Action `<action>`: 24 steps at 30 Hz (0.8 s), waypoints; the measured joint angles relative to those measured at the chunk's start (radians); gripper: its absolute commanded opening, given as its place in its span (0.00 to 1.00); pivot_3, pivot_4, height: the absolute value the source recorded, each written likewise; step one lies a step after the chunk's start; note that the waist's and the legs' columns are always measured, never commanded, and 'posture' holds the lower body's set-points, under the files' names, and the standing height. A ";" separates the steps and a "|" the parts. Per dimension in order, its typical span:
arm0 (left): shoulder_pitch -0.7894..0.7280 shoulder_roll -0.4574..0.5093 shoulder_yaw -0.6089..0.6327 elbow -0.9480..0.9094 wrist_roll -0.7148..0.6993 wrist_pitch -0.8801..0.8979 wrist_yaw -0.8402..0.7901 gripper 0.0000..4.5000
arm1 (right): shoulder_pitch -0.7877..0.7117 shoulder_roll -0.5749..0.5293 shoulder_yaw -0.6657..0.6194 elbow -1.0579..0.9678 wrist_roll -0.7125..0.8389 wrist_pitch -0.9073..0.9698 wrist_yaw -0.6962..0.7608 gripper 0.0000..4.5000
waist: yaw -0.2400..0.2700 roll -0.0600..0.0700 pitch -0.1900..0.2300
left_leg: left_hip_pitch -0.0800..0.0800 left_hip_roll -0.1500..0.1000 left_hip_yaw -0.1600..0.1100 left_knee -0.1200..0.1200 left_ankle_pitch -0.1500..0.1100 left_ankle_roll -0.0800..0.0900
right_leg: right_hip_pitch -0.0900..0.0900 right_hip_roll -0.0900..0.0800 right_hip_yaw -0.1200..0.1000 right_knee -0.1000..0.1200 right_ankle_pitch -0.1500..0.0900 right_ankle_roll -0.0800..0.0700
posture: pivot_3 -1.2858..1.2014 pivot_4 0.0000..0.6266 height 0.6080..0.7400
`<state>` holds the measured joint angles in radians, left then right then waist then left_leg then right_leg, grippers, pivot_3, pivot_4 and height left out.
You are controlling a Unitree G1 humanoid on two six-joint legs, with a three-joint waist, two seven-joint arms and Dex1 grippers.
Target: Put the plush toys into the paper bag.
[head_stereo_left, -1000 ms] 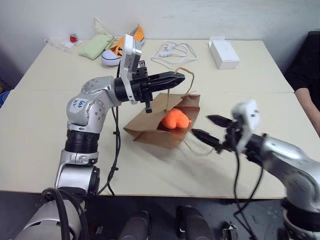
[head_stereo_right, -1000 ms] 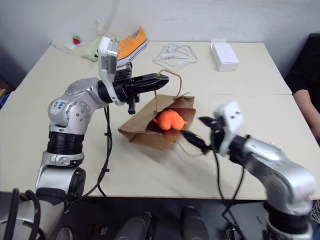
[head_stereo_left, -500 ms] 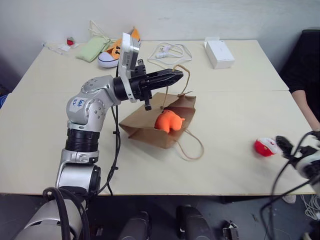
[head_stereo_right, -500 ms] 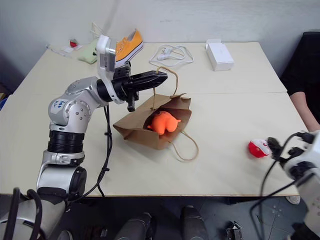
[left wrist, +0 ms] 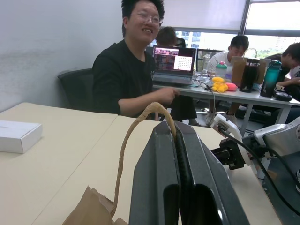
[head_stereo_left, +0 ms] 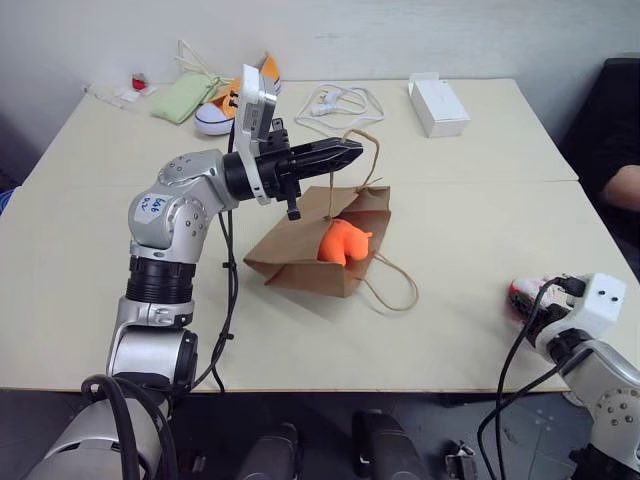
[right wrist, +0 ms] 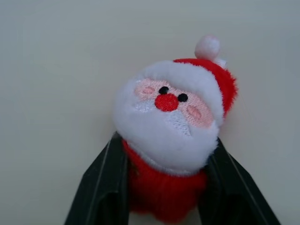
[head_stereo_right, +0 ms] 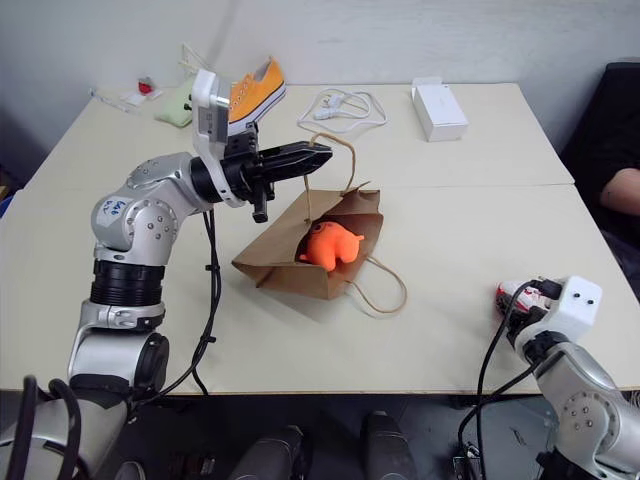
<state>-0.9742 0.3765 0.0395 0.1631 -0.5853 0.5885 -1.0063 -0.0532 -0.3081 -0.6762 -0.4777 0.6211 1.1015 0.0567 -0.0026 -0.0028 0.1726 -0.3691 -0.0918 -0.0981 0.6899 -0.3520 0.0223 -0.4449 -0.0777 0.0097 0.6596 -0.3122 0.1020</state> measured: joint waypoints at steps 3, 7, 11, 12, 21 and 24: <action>0.000 0.018 -0.001 -0.003 0.000 0.005 -0.004 0.00 | 0.003 -0.047 0.008 -0.041 0.059 0.008 0.064 0.07 | 0.000 0.000 0.000 | 0.000 0.000 0.000 0.000 0.000 0.000 | 0.000 0.000 0.000 0.000 0.000 0.000 | 0.52 0.24 1.00; -0.001 0.024 -0.001 -0.002 0.000 0.008 -0.010 0.00 | -0.085 -0.111 0.051 -0.120 0.162 0.017 0.124 0.07 | -0.001 0.000 0.000 | 0.000 0.000 0.000 0.000 0.000 0.000 | 0.000 0.000 0.000 -0.002 0.000 0.000 | 0.52 0.24 1.00; -0.005 0.016 -0.002 -0.003 -0.002 0.015 -0.010 0.00 | -0.241 -0.102 0.215 -0.118 0.236 0.039 0.140 0.07 | 0.000 0.000 0.000 | 0.000 0.000 -0.001 0.000 0.000 0.000 | 0.000 0.000 0.000 -0.001 0.000 0.000 | 0.52 0.24 1.00; -0.007 0.013 -0.004 -0.005 -0.006 0.025 -0.009 0.00 | -0.274 -0.101 0.268 -0.109 0.233 0.037 0.148 0.07 | -0.001 0.000 0.000 | 0.000 0.000 -0.001 0.000 0.000 0.000 | 0.000 0.000 -0.001 -0.001 0.000 0.000 | 0.52 0.24 1.00; 0.005 0.007 -0.020 -0.105 -0.025 0.062 -0.012 0.00 | -0.605 0.045 0.637 0.296 0.052 -0.054 0.188 0.07 | -0.005 0.000 0.000 | -0.001 0.000 -0.002 0.000 0.000 0.000 | 0.000 0.000 -0.002 0.000 0.000 0.000 | 0.52 0.24 1.00; 0.015 0.005 -0.021 -0.137 -0.039 0.073 -0.011 0.00 | -0.663 0.088 0.671 0.380 0.024 -0.090 0.212 0.07 | -0.006 0.000 0.000 | -0.001 0.000 -0.002 0.001 0.000 0.000 | 0.000 0.000 -0.003 -0.001 0.000 0.000 | 0.52 0.24 1.00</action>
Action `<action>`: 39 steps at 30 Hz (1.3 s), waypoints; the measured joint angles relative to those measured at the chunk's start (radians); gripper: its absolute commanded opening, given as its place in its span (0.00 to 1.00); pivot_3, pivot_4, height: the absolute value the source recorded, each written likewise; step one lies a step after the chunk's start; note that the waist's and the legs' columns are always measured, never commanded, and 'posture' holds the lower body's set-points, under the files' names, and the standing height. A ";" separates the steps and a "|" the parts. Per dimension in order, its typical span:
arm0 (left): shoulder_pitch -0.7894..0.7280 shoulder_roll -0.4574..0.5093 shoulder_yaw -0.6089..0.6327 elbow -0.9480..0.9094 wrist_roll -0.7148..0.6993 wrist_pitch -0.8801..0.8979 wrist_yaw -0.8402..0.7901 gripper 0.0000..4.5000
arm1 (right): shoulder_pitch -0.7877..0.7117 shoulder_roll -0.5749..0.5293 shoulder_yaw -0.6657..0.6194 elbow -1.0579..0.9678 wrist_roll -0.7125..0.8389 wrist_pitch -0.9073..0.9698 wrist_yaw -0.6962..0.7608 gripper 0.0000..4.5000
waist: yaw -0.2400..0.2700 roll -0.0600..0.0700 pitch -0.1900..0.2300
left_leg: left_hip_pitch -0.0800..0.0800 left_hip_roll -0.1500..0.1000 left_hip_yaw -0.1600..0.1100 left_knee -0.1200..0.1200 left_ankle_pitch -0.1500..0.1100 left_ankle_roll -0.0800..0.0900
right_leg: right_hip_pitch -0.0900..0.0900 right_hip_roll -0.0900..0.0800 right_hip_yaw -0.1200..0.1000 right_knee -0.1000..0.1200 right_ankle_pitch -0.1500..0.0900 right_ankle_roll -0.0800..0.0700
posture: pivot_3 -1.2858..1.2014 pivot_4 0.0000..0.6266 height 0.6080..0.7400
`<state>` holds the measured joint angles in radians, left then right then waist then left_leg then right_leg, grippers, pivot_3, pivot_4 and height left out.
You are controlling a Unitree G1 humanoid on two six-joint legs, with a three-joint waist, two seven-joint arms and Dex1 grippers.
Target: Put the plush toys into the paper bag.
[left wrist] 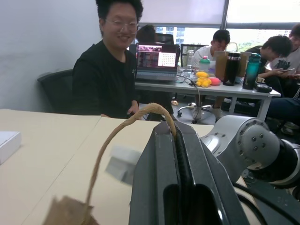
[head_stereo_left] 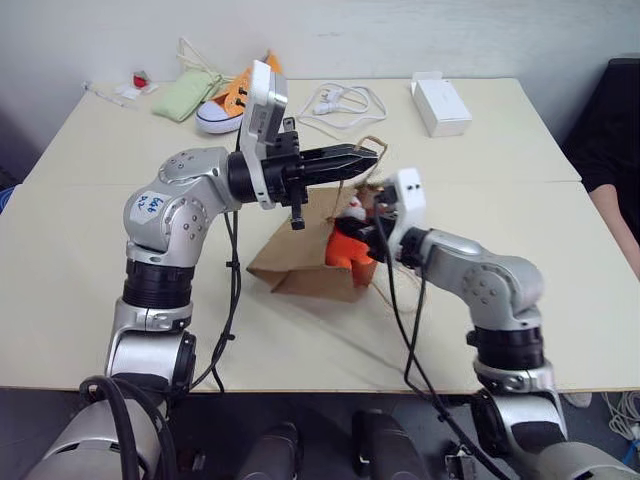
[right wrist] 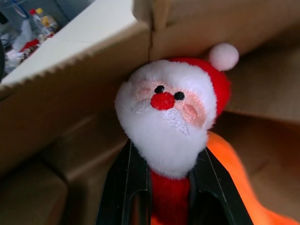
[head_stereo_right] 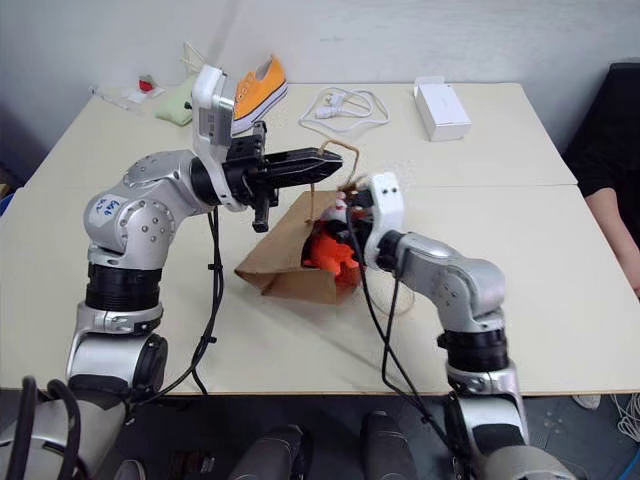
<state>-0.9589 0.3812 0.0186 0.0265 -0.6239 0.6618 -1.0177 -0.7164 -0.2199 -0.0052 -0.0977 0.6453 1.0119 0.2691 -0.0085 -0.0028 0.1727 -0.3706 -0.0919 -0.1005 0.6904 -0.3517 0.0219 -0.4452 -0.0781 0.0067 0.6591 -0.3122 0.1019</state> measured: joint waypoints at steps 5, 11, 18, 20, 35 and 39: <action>0.036 -0.006 0.000 -0.057 -0.018 0.028 0.020 0.00 | -0.073 0.053 0.046 0.127 -0.068 -0.056 0.036 0.27 | -0.015 0.000 0.000 | 0.000 0.000 -0.001 0.000 0.000 0.000 | 0.000 0.000 -0.001 0.000 0.000 0.000 | 0.52 0.24 1.00; 0.056 -0.005 0.000 -0.054 -0.018 0.028 0.033 0.00 | -0.084 0.046 0.066 0.153 -0.091 -0.053 0.084 0.74 | -0.025 0.000 0.000 | 0.000 0.000 -0.001 0.000 0.000 0.000 | 0.000 0.000 -0.001 0.000 0.000 0.000 | 0.52 0.24 1.00; 0.038 0.014 0.013 0.032 -0.010 0.002 0.036 0.00 | -0.027 0.022 -0.131 -0.043 0.118 0.124 0.103 0.99 | -0.019 0.000 0.000 | -0.001 0.000 -0.001 0.000 0.000 0.000 | 0.000 0.000 -0.001 0.000 0.000 0.000 | 0.52 0.24 1.00; 0.022 0.010 0.020 0.055 -0.018 0.006 0.041 0.00 | 0.003 0.000 -0.193 -0.116 0.182 0.169 0.088 0.99 | -0.018 0.000 0.000 | -0.001 0.000 -0.002 0.000 0.000 0.000 | 0.000 0.000 -0.001 0.000 0.000 0.000 | 0.52 0.24 1.00; -0.015 0.020 0.061 0.109 -0.027 0.013 0.027 0.00 | 0.698 -0.080 -0.482 -0.523 0.633 0.218 -0.195 0.99 | -0.021 0.000 0.000 | 0.002 0.000 0.001 -0.002 0.000 0.000 | 0.000 0.000 0.003 0.000 0.000 0.000 | 0.52 0.24 1.00; -0.015 0.036 0.060 0.106 -0.027 0.014 0.011 0.00 | 0.620 0.011 -0.433 -0.384 0.589 0.120 -0.322 0.99 | -0.017 0.000 0.000 | 0.002 -0.001 0.001 -0.002 0.002 0.000 | 0.000 -0.001 0.003 -0.001 0.000 0.000 | 0.52 0.24 1.00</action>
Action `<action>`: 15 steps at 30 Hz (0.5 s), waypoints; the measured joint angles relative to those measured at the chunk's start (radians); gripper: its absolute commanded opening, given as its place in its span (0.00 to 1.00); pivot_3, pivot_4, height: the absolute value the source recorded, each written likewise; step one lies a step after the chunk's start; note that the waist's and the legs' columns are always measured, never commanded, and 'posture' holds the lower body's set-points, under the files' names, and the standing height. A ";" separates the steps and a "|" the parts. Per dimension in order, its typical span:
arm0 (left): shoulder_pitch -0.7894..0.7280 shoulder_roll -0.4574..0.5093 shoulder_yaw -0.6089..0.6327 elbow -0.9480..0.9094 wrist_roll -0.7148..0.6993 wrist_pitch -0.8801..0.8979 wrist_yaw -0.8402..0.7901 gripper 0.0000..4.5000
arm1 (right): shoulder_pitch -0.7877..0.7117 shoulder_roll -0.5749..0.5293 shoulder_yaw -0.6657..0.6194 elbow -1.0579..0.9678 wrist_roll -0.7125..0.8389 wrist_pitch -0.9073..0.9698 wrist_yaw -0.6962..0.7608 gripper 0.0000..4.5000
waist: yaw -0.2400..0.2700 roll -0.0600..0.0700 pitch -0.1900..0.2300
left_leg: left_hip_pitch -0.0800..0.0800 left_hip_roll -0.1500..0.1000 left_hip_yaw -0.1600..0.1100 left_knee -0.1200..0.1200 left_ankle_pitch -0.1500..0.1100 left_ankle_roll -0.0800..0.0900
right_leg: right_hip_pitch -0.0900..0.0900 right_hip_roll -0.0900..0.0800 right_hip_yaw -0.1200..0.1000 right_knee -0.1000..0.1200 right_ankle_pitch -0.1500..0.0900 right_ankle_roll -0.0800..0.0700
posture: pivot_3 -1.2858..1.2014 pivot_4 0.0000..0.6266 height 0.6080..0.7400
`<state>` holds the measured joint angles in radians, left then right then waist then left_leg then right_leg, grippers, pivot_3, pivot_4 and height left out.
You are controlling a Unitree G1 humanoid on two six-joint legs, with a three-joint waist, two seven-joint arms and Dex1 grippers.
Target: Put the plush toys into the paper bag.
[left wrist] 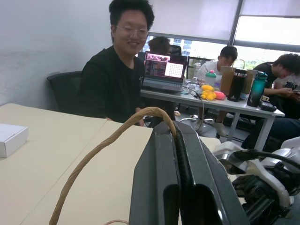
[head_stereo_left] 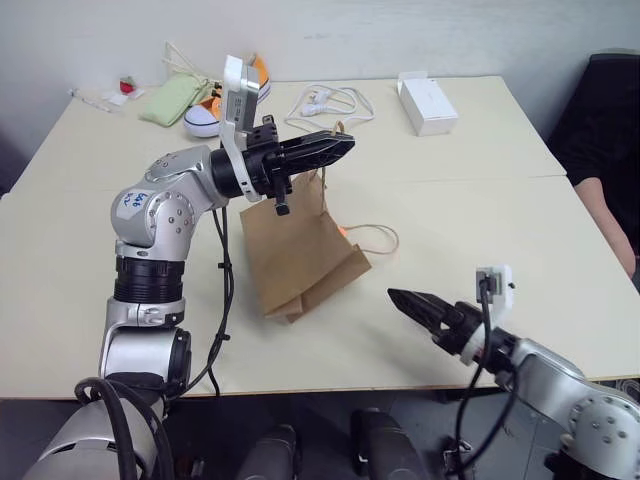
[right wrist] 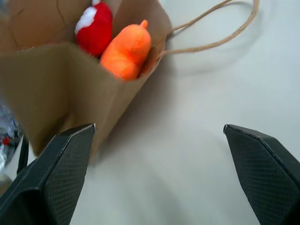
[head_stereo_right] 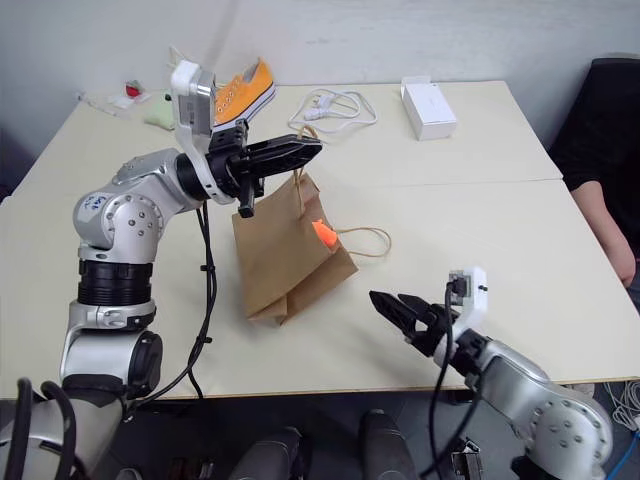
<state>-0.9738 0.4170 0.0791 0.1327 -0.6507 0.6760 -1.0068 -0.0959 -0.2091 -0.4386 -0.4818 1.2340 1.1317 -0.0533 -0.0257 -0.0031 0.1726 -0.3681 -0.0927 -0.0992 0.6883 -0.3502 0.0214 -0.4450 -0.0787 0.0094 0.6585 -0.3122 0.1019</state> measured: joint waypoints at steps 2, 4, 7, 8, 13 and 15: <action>0.002 0.017 0.000 -0.003 0.000 0.002 -0.010 0.00 | -0.049 0.027 -0.006 0.096 -0.022 -0.055 -0.057 0.99 | 0.000 0.000 0.000 | 0.000 0.000 -0.001 0.000 0.000 0.000 | 0.000 0.000 -0.001 0.000 0.000 0.000 | 0.52 0.24 1.00; 0.004 0.029 0.000 -0.005 0.000 0.003 -0.014 0.00 | -0.095 0.041 -0.005 0.150 -0.028 -0.098 -0.079 0.99 | 0.001 0.000 0.000 | 0.000 0.000 -0.001 -0.001 0.000 0.000 | 0.000 0.000 -0.001 0.000 0.000 0.000 | 0.52 0.24 1.00; 0.010 0.037 0.000 -0.014 0.000 0.005 -0.014 0.00 | -0.145 0.057 -0.001 0.223 -0.031 -0.138 -0.080 0.99 | 0.000 -0.001 0.000 | 0.000 0.000 -0.001 -0.001 0.000 0.000 | 0.001 0.000 -0.001 0.000 0.000 0.000 | 0.52 0.24 1.00; 0.013 0.038 0.000 -0.017 0.000 0.007 -0.014 0.00 | -0.165 0.071 0.001 0.252 -0.029 -0.152 -0.082 0.99 | -0.001 -0.001 -0.001 | 0.000 0.000 -0.001 -0.001 0.000 0.000 | 0.001 0.000 -0.001 0.000 0.000 0.000 | 0.52 0.24 1.00; 0.022 0.038 -0.002 -0.049 0.000 0.012 -0.010 0.00 | -0.257 0.118 0.006 0.365 -0.027 -0.187 -0.097 0.99 | -0.009 -0.002 -0.001 | 0.001 0.001 -0.001 -0.001 0.001 -0.001 | 0.001 0.000 -0.001 0.000 0.000 0.000 | 0.52 0.24 1.00; 0.026 0.038 -0.002 -0.050 0.000 0.013 -0.009 0.00 | -0.275 0.126 0.011 0.379 -0.023 -0.186 -0.104 0.99 | -0.010 -0.002 -0.001 | 0.001 0.001 -0.001 -0.001 0.001 -0.001 | 0.001 0.001 -0.001 0.001 0.000 0.000 | 0.52 0.24 1.00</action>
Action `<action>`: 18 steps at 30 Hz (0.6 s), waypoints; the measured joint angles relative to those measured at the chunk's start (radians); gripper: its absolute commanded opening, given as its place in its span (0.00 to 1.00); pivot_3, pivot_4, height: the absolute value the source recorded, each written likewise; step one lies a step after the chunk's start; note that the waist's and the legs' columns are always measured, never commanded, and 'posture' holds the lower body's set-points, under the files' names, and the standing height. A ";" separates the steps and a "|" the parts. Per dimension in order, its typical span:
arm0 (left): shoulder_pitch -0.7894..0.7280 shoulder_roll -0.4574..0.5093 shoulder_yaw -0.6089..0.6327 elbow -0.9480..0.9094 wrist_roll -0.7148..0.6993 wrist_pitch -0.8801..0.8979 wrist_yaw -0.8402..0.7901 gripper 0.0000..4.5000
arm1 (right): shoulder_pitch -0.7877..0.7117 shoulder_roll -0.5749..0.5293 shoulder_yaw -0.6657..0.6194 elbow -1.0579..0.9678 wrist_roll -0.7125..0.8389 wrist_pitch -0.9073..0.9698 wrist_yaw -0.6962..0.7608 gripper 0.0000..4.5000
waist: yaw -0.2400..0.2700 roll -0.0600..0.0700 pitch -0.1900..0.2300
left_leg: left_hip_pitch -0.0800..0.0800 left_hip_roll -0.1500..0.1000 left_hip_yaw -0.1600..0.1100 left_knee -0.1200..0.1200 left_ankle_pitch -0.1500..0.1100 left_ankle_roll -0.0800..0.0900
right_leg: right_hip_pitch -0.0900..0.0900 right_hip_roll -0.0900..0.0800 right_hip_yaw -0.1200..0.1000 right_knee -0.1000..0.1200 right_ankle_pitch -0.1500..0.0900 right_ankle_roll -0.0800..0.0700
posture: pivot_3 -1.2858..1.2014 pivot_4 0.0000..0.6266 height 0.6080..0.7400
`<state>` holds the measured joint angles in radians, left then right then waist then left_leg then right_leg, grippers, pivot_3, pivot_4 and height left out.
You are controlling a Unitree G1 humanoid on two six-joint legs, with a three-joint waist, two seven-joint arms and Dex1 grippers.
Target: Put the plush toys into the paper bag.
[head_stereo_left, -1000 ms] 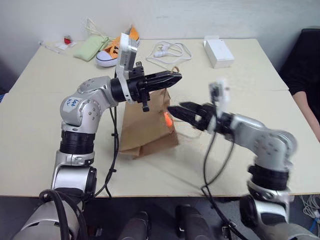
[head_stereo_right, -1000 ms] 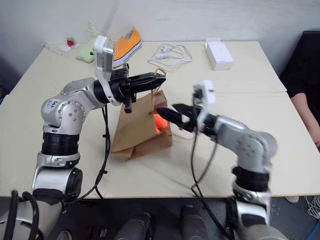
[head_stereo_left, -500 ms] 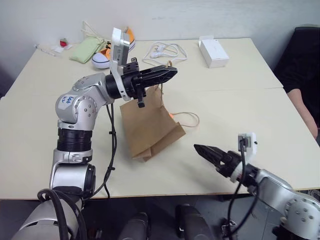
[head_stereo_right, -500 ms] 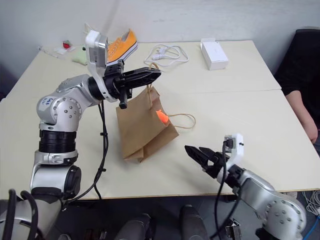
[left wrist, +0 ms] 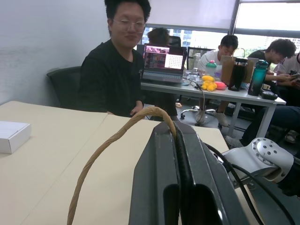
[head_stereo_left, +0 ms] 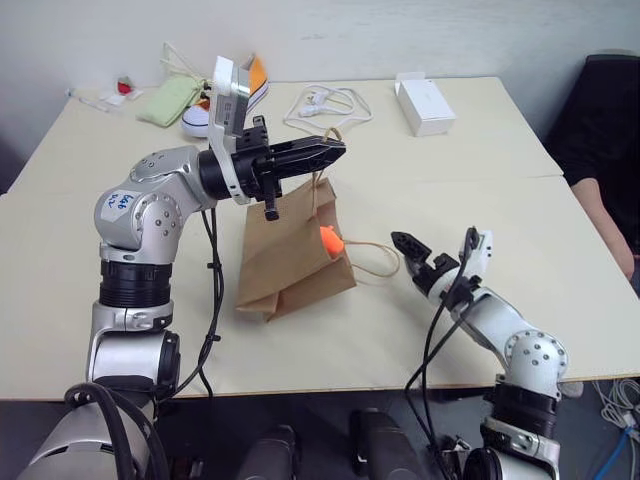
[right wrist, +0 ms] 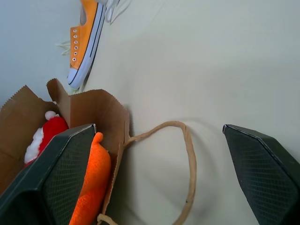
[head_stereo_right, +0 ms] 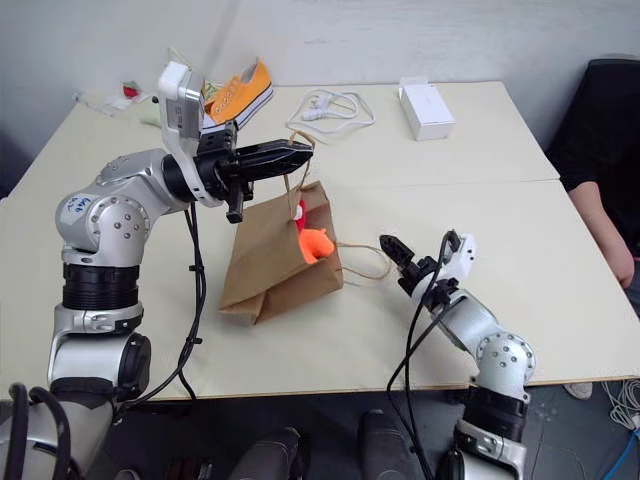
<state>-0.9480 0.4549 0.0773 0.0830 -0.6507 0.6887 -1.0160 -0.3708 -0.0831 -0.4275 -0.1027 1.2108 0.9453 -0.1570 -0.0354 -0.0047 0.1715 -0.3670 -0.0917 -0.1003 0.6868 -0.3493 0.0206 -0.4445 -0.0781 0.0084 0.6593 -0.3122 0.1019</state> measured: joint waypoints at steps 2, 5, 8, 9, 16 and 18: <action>0.005 0.002 0.000 -0.002 0.000 0.001 0.001 0.00 | 0.000 0.000 0.017 -0.004 0.019 0.027 -0.004 0.99 | -0.001 0.000 0.000 | 0.000 0.000 0.000 -0.001 0.000 0.000 | 0.000 0.000 0.000 0.001 0.000 0.000 | 0.52 0.24 1.00; 0.007 0.004 0.000 -0.003 0.000 0.001 0.006 0.00 | 0.014 -0.004 0.059 -0.018 0.051 0.070 0.002 0.87 | -0.003 0.000 0.000 | 0.000 0.000 0.000 -0.002 0.000 0.000 | 0.000 0.000 0.000 0.001 0.000 0.000 | 0.52 0.24 1.00; 0.007 0.003 0.000 -0.003 0.000 0.001 0.015 0.00 | 0.055 -0.011 0.113 -0.041 0.068 0.107 0.035 0.64 | 0.001 0.000 0.000 | -0.001 0.000 0.000 -0.002 0.000 0.000 | -0.001 0.000 0.000 0.000 0.000 0.000 | 0.52 0.24 1.00; 0.007 0.003 0.000 -0.003 0.000 0.001 0.018 0.00 | 0.057 -0.015 0.118 -0.041 0.069 0.108 0.039 0.57 | 0.003 0.000 0.000 | -0.001 0.000 0.000 -0.002 0.000 0.000 | -0.001 0.000 0.000 0.000 0.000 0.000 | 0.52 0.24 1.00; 0.007 0.004 0.000 -0.003 0.000 0.000 0.017 0.00 | 0.052 -0.116 0.111 -0.112 0.050 0.072 0.069 0.02 | 0.008 0.000 0.000 | -0.002 -0.001 -0.001 -0.002 0.000 0.000 | -0.001 -0.001 -0.001 -0.001 0.000 0.000 | 0.52 0.24 1.00; 0.007 0.003 -0.001 -0.002 0.000 -0.001 0.017 0.00 | 0.056 -0.158 0.107 -0.166 0.050 0.059 0.085 0.01 | 0.008 0.000 0.000 | -0.002 -0.001 -0.001 -0.002 0.000 0.000 | -0.001 -0.001 -0.001 -0.001 0.000 0.000 | 0.52 0.24 1.00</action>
<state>-0.9410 0.4579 0.0758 0.0806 -0.6506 0.6881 -0.9990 -0.3151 -0.2409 -0.3204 -0.2683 1.2609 1.0046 -0.0719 -0.0270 -0.0044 0.1717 -0.3690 -0.0923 -0.1011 0.6844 -0.3492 0.0210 -0.4453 -0.0786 0.0075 0.6584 -0.3122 0.1019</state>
